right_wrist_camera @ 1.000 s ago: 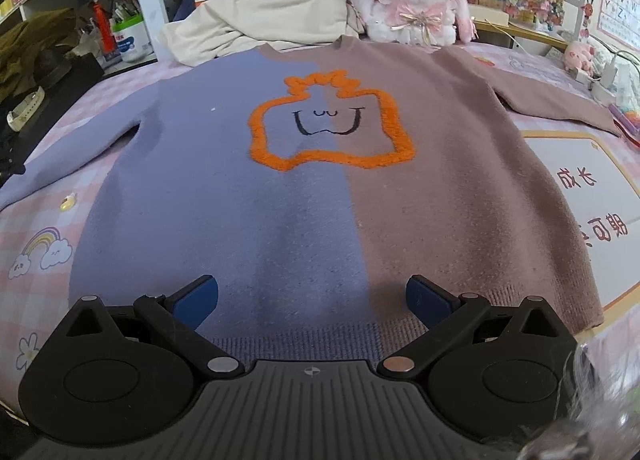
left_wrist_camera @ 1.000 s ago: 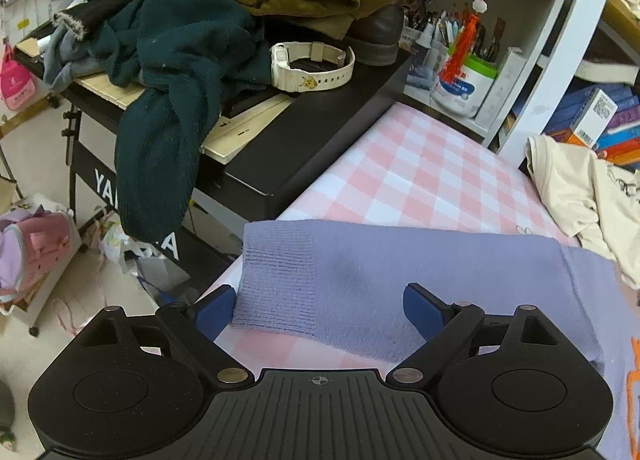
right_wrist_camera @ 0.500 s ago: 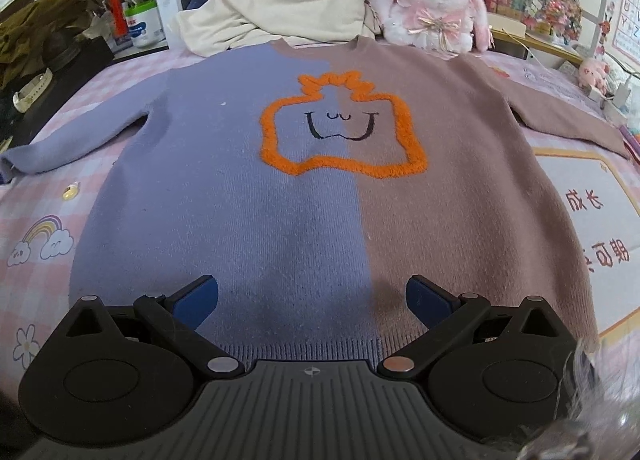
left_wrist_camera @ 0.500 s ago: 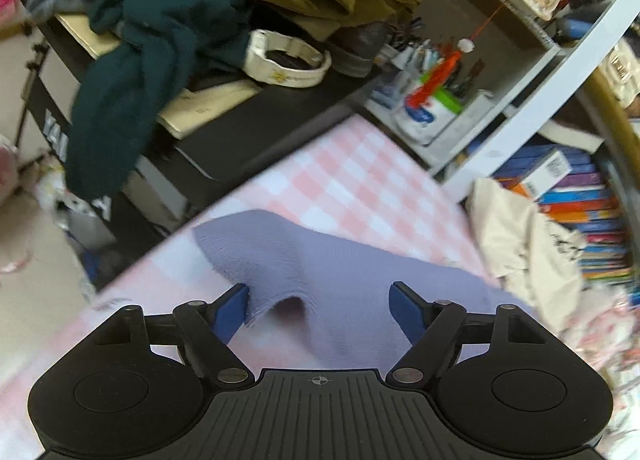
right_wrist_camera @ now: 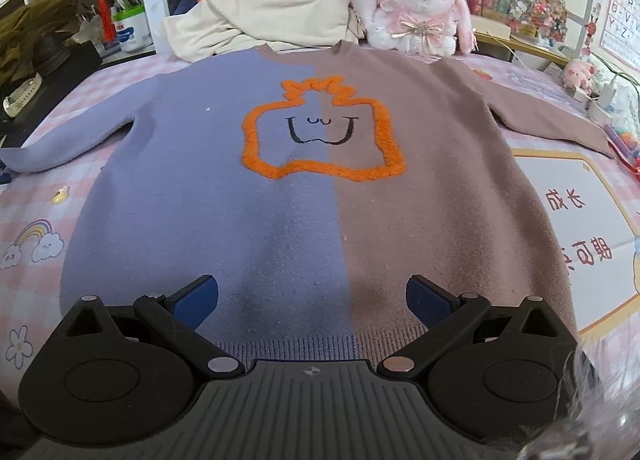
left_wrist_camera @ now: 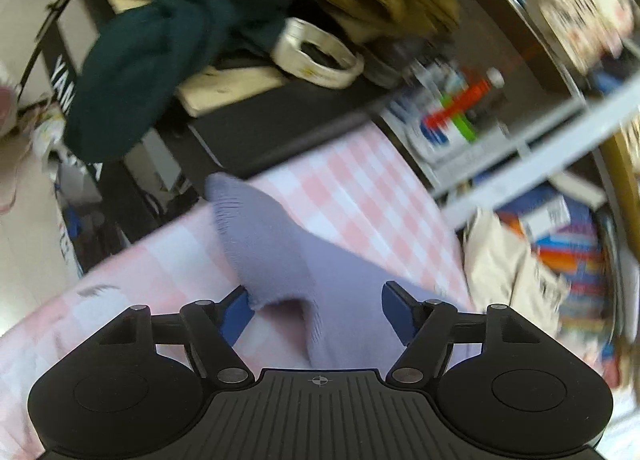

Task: Fold clothes
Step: 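Grasp the lavender sleeve cuff with the left gripper and lift it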

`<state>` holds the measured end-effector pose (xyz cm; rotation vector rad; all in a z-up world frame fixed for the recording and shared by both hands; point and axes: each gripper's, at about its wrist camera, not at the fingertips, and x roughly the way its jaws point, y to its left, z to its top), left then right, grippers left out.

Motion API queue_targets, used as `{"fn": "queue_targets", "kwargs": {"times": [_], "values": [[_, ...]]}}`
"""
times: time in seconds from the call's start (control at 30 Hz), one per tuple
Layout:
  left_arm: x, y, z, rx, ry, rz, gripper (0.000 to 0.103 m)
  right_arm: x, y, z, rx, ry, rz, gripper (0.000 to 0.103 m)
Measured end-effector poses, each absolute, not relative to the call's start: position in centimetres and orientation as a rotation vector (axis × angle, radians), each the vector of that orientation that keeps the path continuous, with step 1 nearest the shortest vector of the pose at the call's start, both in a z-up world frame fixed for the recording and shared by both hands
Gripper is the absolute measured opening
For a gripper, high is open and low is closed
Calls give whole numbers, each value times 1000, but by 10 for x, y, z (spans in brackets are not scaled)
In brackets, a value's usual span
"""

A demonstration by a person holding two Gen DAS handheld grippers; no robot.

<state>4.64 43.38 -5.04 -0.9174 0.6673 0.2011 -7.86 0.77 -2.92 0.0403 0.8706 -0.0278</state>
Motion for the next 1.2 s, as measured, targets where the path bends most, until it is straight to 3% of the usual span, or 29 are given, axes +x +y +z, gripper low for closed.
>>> {"fn": "queue_targets", "kwargs": {"times": [0.13, 0.4, 0.47, 0.83, 1.2], "values": [[43, 445, -55, -999, 635, 223, 64, -79, 5, -27, 41, 869, -37, 101], [42, 454, -65, -1049, 640, 284, 18, -81, 6, -23, 5, 860, -38, 101], [43, 454, -66, -1034, 647, 291, 13, -82, 4, -22, 2, 858, -43, 101], [54, 388, -8, -613, 581, 117, 10, -81, -15, -20, -6, 862, -22, 101], [69, 242, 56, -237, 523, -111, 10, -65, -62, -19, -17, 820, 99, 101]]}}
